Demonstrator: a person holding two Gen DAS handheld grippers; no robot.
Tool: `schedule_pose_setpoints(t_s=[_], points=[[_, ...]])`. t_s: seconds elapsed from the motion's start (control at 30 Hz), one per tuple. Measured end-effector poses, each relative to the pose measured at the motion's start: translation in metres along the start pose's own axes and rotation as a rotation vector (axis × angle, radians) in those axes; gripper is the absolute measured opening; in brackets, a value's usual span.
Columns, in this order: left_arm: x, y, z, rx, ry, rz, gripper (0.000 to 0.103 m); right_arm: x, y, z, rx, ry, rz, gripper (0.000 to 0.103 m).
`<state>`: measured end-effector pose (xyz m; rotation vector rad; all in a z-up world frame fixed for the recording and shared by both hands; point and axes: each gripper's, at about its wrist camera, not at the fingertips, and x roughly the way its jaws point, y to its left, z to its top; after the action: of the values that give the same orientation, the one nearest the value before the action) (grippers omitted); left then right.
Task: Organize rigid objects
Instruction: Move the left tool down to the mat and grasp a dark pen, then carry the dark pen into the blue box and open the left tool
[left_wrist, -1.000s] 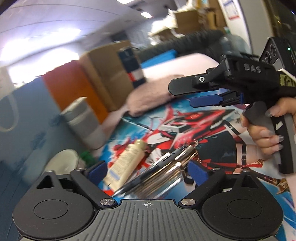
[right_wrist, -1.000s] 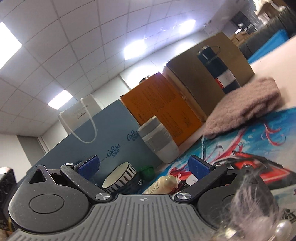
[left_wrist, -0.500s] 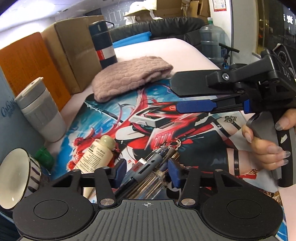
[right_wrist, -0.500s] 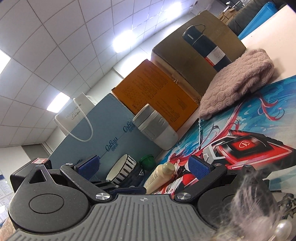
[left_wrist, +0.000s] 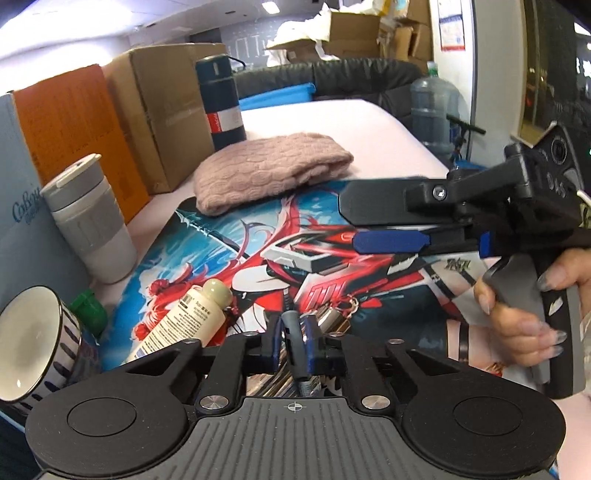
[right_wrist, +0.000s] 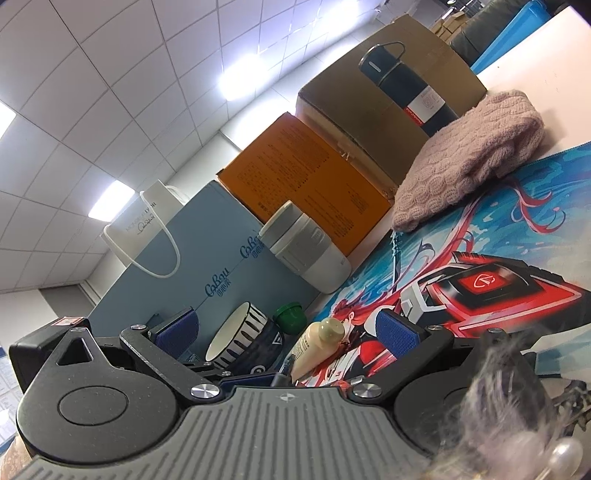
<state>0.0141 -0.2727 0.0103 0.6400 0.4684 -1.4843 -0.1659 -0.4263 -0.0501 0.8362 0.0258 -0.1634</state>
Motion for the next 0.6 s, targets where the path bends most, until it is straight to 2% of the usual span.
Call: schedule_pose_setpoints(t_s=[0.27, 0.4, 0.6], points=[[-0.033, 0.001, -0.011, -0.093, -0.124, 0.011, 0.008, 0.001, -0.001, 0.0, 0.007, 0.003, 0.011, 0.103], [-0.068, 0.006, -0.021, -0.164, -0.224, 0.039, 0.008, 0.002, 0.0, -0.001, 0.0, 0.01, 0.027, 0.103], [-0.135, 0.013, -0.035, -0.233, -0.389, 0.15, 0.008, 0.006, 0.008, -0.005, -0.054, 0.042, 0.049, 0.103]])
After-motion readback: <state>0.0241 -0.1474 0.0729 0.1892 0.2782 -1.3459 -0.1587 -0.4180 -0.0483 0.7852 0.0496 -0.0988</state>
